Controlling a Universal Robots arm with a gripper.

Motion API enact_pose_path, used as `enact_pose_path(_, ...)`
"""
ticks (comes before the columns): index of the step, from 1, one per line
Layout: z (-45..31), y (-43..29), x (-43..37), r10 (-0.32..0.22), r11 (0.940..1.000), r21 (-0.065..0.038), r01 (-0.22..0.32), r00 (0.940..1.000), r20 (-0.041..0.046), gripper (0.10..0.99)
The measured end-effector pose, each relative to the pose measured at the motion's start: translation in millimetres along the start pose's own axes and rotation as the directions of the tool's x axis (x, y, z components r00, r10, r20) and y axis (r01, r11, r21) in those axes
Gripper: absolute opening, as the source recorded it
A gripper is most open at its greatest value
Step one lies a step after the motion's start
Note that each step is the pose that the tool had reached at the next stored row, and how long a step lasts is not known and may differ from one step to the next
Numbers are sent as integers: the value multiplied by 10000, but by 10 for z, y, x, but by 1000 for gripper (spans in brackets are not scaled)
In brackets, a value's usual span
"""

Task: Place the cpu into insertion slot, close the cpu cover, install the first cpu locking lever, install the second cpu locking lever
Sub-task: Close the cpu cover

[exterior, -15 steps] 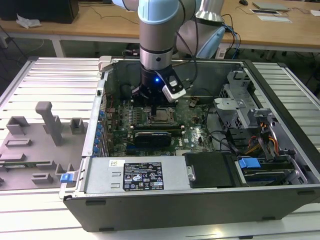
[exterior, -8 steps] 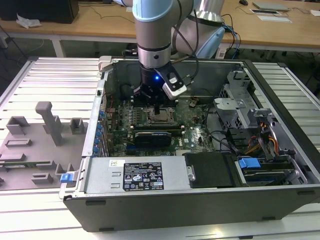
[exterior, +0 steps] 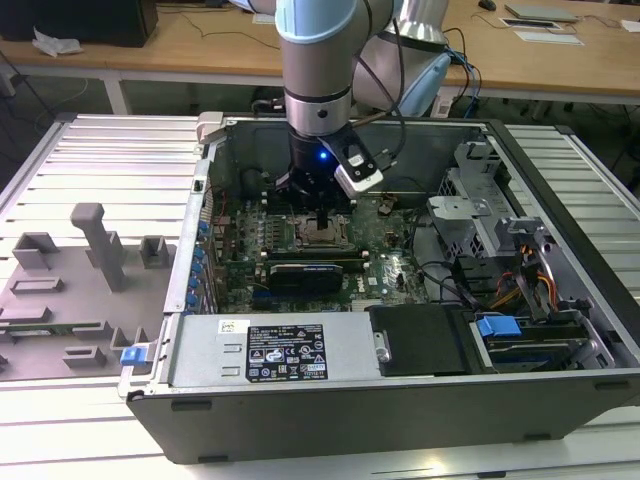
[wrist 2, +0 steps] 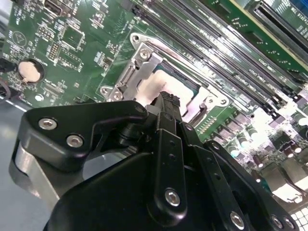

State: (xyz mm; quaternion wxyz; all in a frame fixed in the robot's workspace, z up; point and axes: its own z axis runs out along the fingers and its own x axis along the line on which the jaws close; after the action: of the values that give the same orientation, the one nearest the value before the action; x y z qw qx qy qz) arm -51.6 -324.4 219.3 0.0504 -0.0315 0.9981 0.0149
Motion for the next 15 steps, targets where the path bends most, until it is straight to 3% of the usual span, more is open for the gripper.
enact_pose_path(4, -81, 3, -11, 69, 10000, 20, -69, 10000, 2, 106)
enact_pose_path(10, -289, 10, -33, 109, 9999, 43, -109, 9999, 3, 106)
enact_pose_path(15, -317, 11, -39, 194, 9998, 52, -194, 9998, 6, 106)
